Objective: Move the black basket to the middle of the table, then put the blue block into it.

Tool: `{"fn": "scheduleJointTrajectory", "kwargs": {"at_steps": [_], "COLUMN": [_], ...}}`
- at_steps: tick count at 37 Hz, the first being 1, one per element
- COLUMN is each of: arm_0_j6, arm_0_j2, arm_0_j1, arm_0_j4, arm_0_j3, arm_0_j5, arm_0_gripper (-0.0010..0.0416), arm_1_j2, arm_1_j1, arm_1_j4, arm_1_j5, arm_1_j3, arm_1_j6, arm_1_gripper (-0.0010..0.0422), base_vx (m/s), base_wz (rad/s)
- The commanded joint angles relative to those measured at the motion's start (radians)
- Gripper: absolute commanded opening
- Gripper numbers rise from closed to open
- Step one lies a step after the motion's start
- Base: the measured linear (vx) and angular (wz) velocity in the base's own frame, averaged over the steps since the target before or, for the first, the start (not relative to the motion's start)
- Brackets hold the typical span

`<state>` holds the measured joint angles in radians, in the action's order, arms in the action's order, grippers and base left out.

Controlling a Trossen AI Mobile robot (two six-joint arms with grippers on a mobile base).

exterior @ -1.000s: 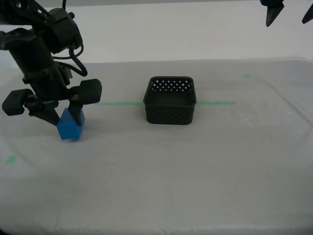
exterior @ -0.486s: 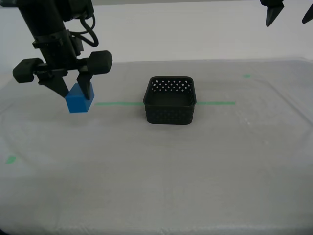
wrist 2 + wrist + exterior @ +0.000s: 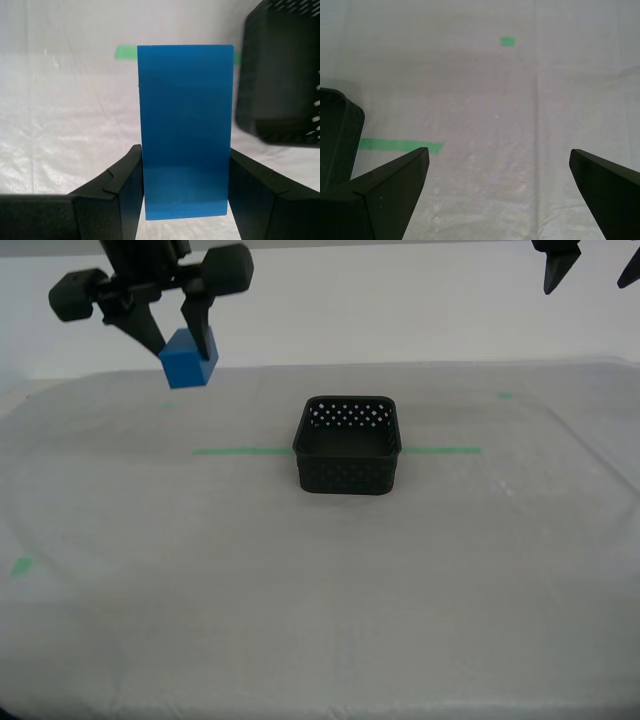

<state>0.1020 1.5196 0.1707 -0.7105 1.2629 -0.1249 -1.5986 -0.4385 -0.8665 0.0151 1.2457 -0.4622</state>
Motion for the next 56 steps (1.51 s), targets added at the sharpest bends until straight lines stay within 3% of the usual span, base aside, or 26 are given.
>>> {"fn": "scheduleJointTrajectory", "kwargs": {"at_steps": [1, 10, 16, 21, 40, 56], "arm_0_j6": [-0.001, -0.001, -0.001, -0.001, -0.001, -0.001], "arm_0_j2": [-0.001, -0.001, -0.001, -0.001, -0.001, -0.001], "arm_0_j1": [0.000, 0.000, 0.000, 0.000, 0.000, 0.000], "arm_0_j4": [0.000, 0.000, 0.000, 0.000, 0.003, 0.003], "arm_0_j3": [0.000, 0.000, 0.000, 0.000, 0.000, 0.000], "arm_0_j5": [0.001, 0.001, 0.001, 0.002, 0.002, 0.002], "arm_0_gripper": [0.0394, 0.0394, 0.0394, 0.0394, 0.0394, 0.0394], "arm_1_j2": [0.000, 0.000, -0.001, -0.057, -0.410, -0.525], "arm_1_j1": [-0.010, -0.035, -0.047, -0.072, -0.177, -0.232], "arm_1_j4": [-0.026, -0.052, -0.043, -0.003, -0.002, 0.047], "arm_1_j5": [-0.001, 0.000, 0.000, 0.031, 0.031, 0.030], "arm_1_j3": [0.065, 0.167, 0.183, 0.200, 0.441, 0.503], "arm_1_j6": [-0.001, -0.004, -0.042, -0.069, -0.024, -0.023], "arm_1_gripper": [0.0000, 0.0000, -0.0001, -0.0001, 0.0000, 0.0000], "base_vx": [0.000, 0.000, 0.000, 0.000, 0.000, 0.000], "base_wz": [0.000, 0.000, 0.000, 0.000, 0.000, 0.000]}}
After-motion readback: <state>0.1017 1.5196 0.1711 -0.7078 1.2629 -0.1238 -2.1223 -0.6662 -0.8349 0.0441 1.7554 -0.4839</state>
